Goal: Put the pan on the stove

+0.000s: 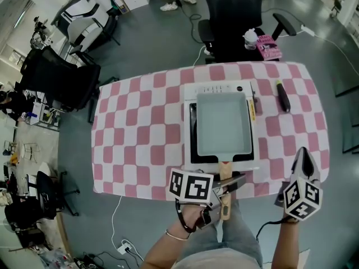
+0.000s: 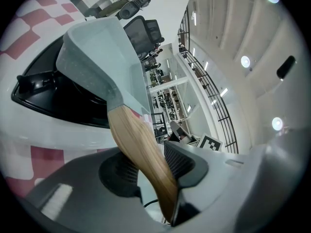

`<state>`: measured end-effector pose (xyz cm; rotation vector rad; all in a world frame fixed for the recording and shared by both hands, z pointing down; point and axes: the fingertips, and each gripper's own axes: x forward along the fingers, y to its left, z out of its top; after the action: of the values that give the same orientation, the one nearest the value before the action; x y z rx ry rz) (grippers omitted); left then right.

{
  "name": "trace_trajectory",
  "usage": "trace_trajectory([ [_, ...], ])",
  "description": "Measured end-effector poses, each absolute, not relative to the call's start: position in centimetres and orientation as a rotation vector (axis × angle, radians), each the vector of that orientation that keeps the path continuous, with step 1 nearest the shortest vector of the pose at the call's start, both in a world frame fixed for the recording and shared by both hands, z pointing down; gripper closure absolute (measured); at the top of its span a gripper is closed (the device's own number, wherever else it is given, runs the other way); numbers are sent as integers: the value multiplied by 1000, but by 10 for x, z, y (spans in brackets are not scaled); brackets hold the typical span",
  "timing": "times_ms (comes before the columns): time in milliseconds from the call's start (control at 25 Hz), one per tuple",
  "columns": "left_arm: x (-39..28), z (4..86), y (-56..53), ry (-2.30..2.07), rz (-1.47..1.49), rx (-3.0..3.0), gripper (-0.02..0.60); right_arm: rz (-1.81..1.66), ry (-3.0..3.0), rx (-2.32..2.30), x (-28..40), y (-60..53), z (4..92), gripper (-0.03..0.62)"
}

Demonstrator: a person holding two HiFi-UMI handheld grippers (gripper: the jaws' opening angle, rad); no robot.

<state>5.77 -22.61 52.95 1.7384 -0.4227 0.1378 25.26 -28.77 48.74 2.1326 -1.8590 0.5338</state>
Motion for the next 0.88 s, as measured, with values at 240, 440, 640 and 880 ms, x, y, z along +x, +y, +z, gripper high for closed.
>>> trace_trajectory([
  [240,56,530,-225,-423,130,1736,437,548,-1863,2122,249,-290,490,585],
  [440,56,533,-223,-421,123,1735,437,553,-1867,2111,247,-292,495,585],
  [640,56,535,-223,-424,122,1732,439,560,-1870,2100,246,-294,498,585],
  [880,56,540,-224,-442,129,1729,445,566,-1877,2083,245,-297,503,585],
])
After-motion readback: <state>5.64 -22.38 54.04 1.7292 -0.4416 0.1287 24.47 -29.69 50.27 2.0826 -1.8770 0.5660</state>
